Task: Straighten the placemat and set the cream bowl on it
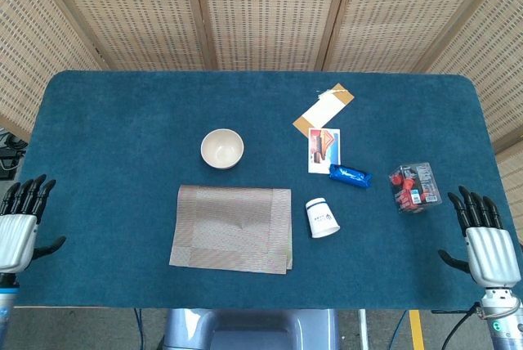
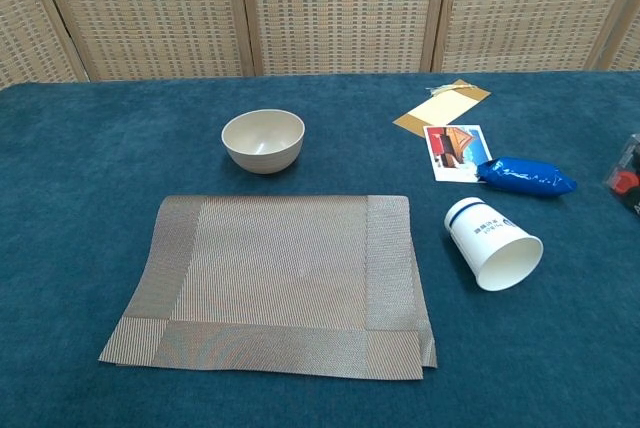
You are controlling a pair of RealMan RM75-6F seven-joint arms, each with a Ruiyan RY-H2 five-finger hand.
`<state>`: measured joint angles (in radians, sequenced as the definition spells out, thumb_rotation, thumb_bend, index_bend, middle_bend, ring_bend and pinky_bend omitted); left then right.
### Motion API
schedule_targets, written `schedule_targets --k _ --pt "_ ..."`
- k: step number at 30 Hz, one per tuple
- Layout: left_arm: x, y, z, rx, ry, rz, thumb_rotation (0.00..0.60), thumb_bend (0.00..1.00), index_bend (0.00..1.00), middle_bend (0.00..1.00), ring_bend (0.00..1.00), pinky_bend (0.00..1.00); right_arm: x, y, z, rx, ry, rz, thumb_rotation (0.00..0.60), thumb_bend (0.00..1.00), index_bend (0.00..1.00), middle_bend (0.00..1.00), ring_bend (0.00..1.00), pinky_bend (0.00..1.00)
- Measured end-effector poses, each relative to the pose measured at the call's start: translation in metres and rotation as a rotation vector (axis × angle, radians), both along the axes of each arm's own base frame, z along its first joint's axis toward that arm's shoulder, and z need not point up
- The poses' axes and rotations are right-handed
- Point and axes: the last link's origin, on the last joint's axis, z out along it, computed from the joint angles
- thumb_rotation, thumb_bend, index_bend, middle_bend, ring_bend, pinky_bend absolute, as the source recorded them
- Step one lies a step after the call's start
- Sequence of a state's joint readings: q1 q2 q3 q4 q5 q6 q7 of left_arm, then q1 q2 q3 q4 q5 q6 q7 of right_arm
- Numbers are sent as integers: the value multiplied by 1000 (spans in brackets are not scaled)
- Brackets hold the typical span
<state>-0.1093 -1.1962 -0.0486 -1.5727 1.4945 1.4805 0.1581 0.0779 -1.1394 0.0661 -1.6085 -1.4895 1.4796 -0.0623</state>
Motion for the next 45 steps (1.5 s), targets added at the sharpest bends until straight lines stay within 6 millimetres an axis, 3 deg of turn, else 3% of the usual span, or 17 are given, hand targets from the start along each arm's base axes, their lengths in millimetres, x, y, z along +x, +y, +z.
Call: schedule_targets --k 7,14,19,35,45 --pt "13 14 -14 -39 10 -37 600 96 100 0 0 0 1 1 -2 18 -6 0 600 24 85 0 0 0" --pt "56 54 -36 -90 11 -118 600 202 221 0 0 0 3 4 -3 38 -22 8 600 24 85 0 0 0" --pt "82 78 -54 -111 26 -149 600 237 244 0 0 0 3 4 0 40 -39 6 600 23 85 0 0 0" --pt "171 157 -152 -217 59 -191 600 238 368 0 0 0 -13 -7 15 22 -107 -63 600 22 86 0 0 0" --pt "195 195 -191 -199 111 -184 600 238 412 0 0 0 -24 -14 20 18 -130 -107 600 19 87 0 0 0"
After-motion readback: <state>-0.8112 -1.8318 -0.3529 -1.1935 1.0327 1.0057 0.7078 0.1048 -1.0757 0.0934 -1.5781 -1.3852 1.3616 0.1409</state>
